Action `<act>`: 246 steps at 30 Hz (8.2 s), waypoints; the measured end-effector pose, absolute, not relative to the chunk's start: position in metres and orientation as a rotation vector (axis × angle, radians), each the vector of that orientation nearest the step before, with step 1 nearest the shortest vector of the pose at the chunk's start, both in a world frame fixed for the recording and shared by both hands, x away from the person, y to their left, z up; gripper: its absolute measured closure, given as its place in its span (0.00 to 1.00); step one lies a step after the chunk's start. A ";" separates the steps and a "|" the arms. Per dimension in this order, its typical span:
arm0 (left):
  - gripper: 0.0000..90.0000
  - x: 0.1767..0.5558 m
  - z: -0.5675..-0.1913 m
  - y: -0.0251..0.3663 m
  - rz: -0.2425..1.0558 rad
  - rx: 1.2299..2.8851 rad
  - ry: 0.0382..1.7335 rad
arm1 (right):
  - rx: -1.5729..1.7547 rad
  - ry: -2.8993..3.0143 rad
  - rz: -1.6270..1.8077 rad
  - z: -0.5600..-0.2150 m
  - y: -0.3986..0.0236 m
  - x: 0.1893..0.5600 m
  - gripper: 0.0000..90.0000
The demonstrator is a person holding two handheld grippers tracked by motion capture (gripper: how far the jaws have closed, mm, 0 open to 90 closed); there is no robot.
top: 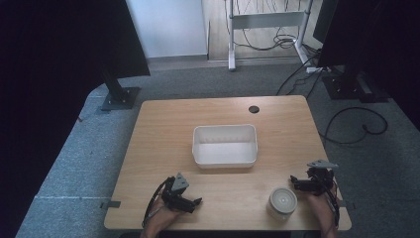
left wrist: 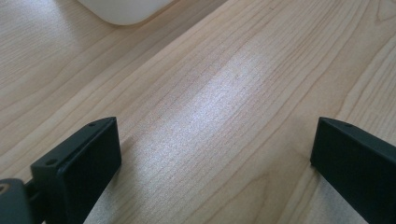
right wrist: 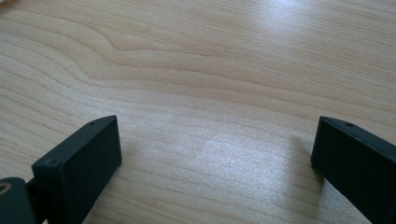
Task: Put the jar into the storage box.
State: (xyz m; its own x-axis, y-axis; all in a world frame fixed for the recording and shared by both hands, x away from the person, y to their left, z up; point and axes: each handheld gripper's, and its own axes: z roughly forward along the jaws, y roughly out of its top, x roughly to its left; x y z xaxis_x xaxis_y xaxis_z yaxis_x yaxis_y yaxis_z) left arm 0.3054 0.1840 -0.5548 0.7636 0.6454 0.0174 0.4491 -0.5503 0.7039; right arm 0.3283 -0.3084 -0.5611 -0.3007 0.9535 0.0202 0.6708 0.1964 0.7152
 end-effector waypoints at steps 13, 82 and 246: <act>0.03 0.305 -0.555 0.185 0.362 2.239 0.825 | 1.515 2.046 0.879 -0.561 -0.308 0.328 0.01; 0.09 0.281 -0.524 0.128 0.313 2.195 0.634 | 1.515 2.046 0.879 -0.561 -0.308 0.328 0.01; 0.11 0.297 -0.502 -0.038 0.336 2.254 0.419 | 1.504 2.059 0.882 -0.561 -0.308 0.330 0.01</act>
